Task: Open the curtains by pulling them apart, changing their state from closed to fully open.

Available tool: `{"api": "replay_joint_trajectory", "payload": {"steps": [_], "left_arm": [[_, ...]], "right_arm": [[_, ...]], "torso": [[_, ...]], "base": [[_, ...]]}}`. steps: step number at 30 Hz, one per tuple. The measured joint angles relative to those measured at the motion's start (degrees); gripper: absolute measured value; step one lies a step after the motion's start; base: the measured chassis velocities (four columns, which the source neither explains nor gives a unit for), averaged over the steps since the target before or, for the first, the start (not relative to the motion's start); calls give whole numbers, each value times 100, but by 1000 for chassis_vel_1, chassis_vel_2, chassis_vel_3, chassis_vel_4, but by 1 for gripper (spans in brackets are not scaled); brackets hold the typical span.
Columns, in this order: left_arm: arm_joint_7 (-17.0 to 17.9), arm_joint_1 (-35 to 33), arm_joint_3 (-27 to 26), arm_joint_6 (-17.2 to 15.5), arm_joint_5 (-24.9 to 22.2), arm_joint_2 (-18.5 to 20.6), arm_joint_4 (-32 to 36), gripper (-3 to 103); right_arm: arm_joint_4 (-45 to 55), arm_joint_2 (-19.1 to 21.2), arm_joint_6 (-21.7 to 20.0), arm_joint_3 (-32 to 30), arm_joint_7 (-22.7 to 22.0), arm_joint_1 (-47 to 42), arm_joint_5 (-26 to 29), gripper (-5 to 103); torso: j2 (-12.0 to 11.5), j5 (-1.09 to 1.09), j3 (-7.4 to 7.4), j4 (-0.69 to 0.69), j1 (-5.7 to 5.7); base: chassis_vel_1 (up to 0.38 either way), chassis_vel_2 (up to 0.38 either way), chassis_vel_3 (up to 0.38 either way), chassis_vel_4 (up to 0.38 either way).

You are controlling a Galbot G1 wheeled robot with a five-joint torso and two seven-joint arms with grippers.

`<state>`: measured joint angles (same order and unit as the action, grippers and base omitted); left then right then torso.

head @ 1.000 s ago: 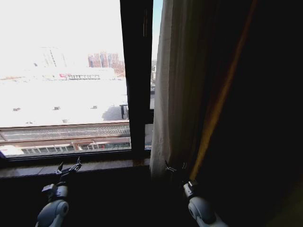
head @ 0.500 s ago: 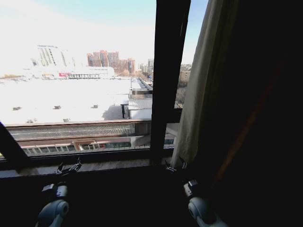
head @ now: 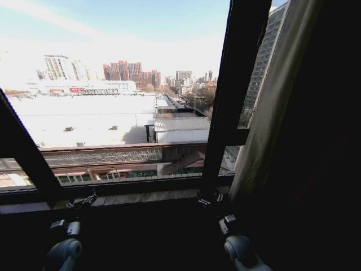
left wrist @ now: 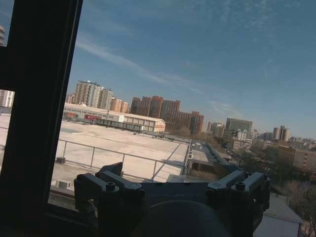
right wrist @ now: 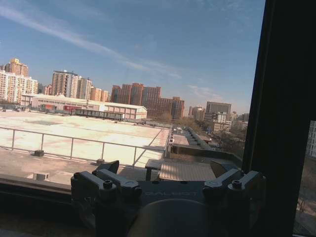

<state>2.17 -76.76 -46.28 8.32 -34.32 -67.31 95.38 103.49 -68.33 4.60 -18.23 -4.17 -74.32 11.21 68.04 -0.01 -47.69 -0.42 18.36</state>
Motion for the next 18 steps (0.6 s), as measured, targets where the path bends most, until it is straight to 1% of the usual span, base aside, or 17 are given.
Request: {"api": "replay_joint_trajectory", "payload": {"steps": [2, 7, 12, 18], "left_arm": [[0, 0, 0, 0, 0, 0, 1, 100], [0, 0, 0, 0, 0, 0, 0, 100], [0, 0, 0, 0, 0, 0, 1, 100], [0, 0, 0, 0, 0, 0, 0, 100]], "right_arm": [[0, 0, 0, 0, 0, 0, 0, 100], [0, 0, 0, 0, 0, 0, 0, 100], [0, 0, 0, 0, 0, 0, 0, 100], [0, 0, 0, 0, 0, 0, 0, 100]], "torso": [[0, 4, -1, 0, 1], [1, -1, 0, -1, 0], [1, 3, 0, 0, -1], [1, 1, 0, 0, 0]], "base": [[405, 346, -368, -356], [353, 318, -352, -337], [393, 346, -367, -331], [365, 340, -375, -340]]}}
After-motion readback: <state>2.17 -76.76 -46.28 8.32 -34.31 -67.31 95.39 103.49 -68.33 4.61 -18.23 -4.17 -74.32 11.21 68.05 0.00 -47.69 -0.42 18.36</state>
